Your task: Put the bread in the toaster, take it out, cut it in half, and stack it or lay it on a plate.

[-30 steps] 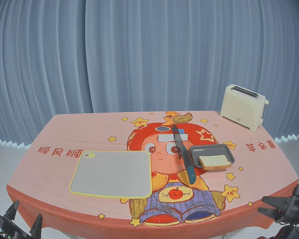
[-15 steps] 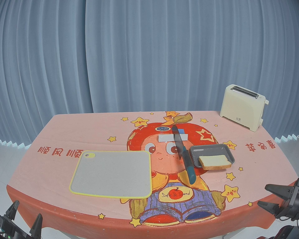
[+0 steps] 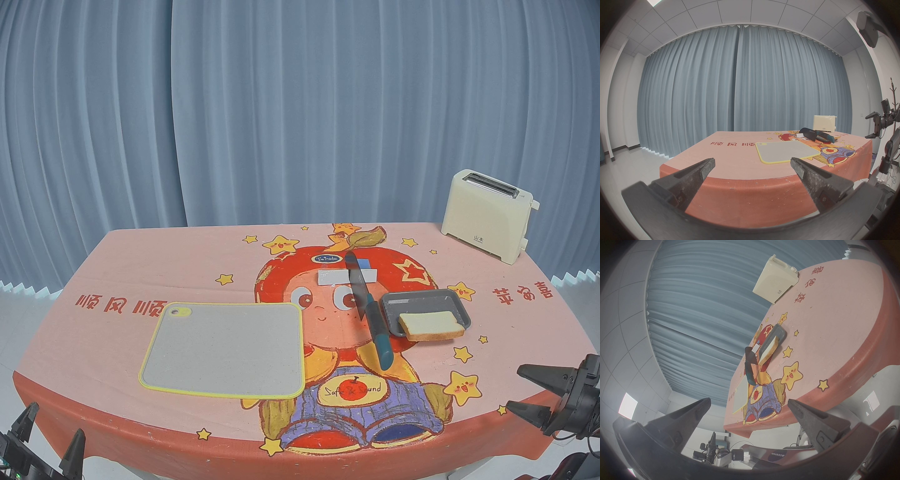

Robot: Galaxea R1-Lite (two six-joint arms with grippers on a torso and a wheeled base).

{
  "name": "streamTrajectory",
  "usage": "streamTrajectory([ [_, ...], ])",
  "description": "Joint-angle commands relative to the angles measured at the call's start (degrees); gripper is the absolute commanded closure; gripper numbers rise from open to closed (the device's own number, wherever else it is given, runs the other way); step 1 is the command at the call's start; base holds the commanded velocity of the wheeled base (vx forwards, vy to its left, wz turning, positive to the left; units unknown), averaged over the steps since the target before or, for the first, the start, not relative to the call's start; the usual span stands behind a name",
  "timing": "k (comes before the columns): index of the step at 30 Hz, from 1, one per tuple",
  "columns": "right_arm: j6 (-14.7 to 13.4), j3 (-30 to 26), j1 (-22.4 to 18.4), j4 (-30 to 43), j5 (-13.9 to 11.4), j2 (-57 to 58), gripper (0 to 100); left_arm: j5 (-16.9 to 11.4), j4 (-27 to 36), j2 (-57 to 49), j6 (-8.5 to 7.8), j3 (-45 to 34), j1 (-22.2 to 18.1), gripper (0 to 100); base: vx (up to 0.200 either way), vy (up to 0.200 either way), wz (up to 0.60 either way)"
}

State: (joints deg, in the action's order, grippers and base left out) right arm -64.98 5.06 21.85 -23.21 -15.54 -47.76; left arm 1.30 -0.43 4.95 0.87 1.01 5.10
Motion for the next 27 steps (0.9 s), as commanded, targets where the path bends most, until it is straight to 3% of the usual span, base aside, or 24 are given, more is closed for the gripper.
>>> streamTrajectory([
  [1,0.02,-1.72,-0.05,-2.80,-0.01,-4.53,0,0.01,-0.01,0.06,0.01,-1.01,0.00,0,0.000,0.000,0.00],
  [11,-0.15,-2.51,0.04,-4.91,-0.01,-5.85,0,0.01,-0.01,0.06,0.01,-1.01,0.00,0,0.000,0.000,0.00],
  [17,-4.99,-2.25,0.65,-8.08,-0.01,-8.84,0,0.01,-0.01,0.06,0.01,-1.01,0.00,0,0.000,0.000,0.00],
  [27,-6.39,0.48,0.30,-14.49,-0.01,-16.13,0,0.01,-0.01,0.06,0.01,-1.01,0.00,0,0.000,0.000,0.00],
])
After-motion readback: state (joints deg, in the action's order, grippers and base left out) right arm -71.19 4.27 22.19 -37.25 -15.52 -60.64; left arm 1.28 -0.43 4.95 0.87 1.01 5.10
